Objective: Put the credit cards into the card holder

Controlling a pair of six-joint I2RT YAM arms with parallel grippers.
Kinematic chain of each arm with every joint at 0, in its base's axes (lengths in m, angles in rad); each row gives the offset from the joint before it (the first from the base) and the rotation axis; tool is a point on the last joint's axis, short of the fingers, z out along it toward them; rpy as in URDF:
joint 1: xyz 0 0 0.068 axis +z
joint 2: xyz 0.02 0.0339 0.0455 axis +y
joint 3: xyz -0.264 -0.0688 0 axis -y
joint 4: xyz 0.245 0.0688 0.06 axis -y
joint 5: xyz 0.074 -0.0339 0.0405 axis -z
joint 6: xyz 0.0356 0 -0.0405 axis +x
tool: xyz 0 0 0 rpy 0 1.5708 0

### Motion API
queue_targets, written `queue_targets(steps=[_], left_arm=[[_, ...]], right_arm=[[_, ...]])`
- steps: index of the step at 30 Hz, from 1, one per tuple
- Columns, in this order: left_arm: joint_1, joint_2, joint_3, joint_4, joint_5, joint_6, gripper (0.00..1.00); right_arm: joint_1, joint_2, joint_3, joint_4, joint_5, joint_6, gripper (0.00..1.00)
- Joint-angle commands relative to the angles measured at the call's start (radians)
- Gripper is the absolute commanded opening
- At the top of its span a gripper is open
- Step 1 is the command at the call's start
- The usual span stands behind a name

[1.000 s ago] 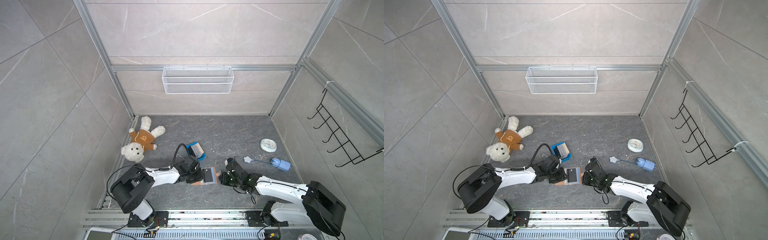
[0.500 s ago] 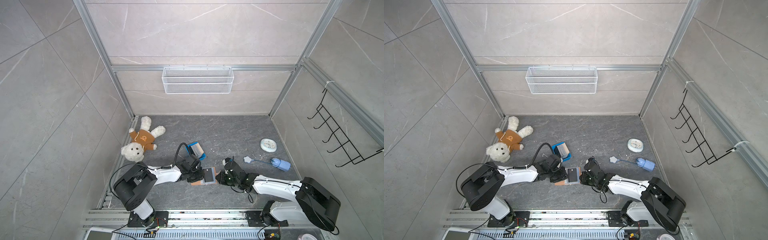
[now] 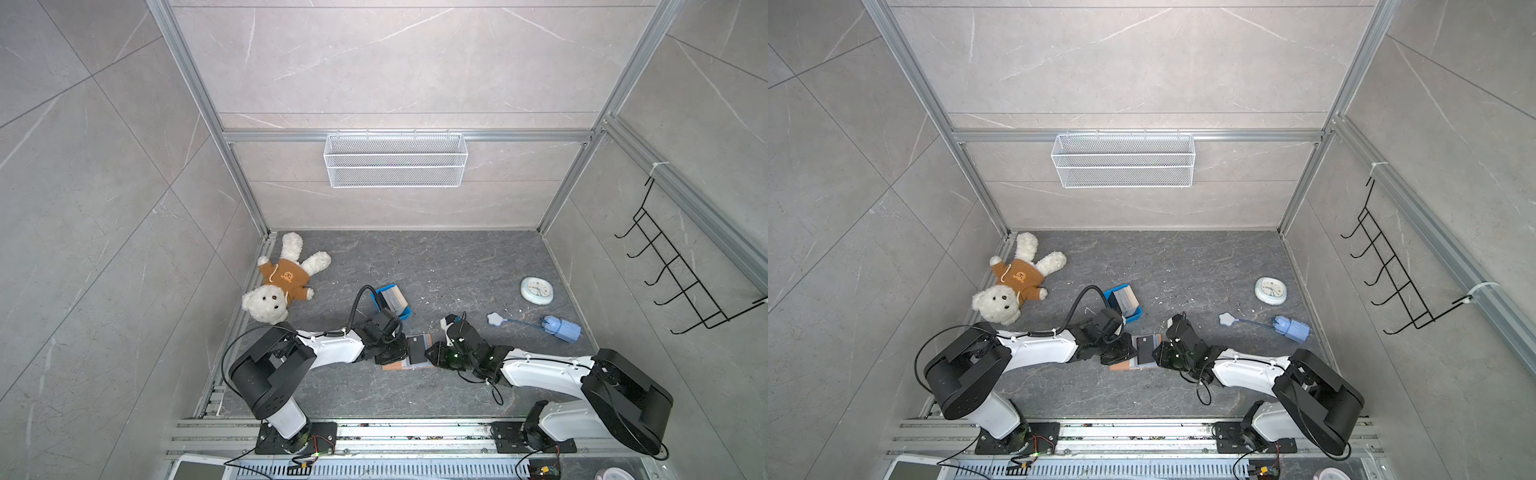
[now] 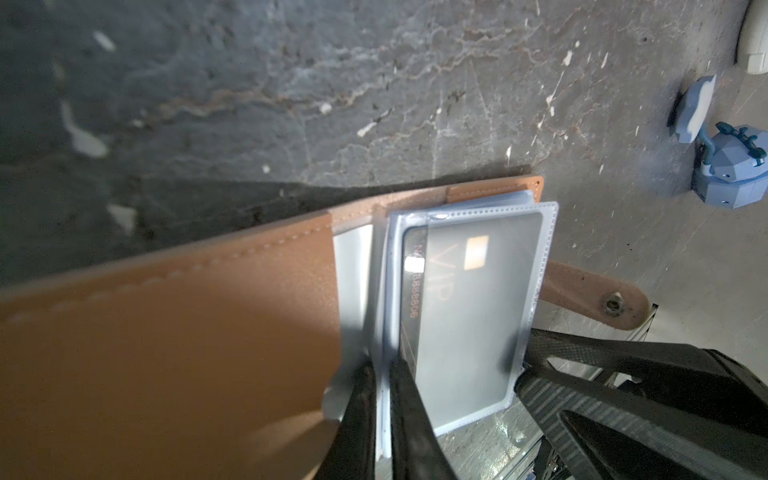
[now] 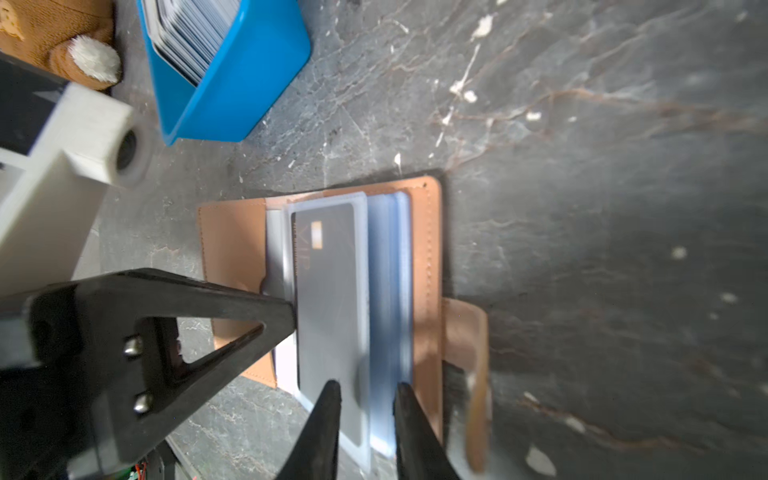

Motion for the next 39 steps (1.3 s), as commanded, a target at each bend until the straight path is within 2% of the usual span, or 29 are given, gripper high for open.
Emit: queue_targets(steps=[1,13,17,25,33,39], left_arm=[[-0.007,0.046,0.010,-0.056,-0.004,0.011,0.11],[-0.008,0.034,0.003,-0.031,0.010,0.008,0.11],[-0.009,0.006,0.003,-0.011,0.027,0.004,0.14],[0.029,-0.128,0.005,-0.072,0.019,0.029,0.22],[0.121,-0.306,-0.051,-0.074,0.058,0.042,0.24],[0.189,-0.438,-0.097,-0.112,0.022,0.058,0.25]], right_arm=[[0.006,0.008,0.020,0.023,-0.012,0.003,0.25],[0.007,0.021,0.011,0.091,-0.038,-0.003,0.23],[0.007,0.020,0.016,0.091,-0.044,-0.014,0.23],[0.013,0.043,0.077,0.065,-0.048,-0.032,0.24],[0.052,0.079,0.160,0.017,-0.036,-0.048,0.26],[0.102,0.166,0.273,0.004,-0.049,-0.064,0.27]])
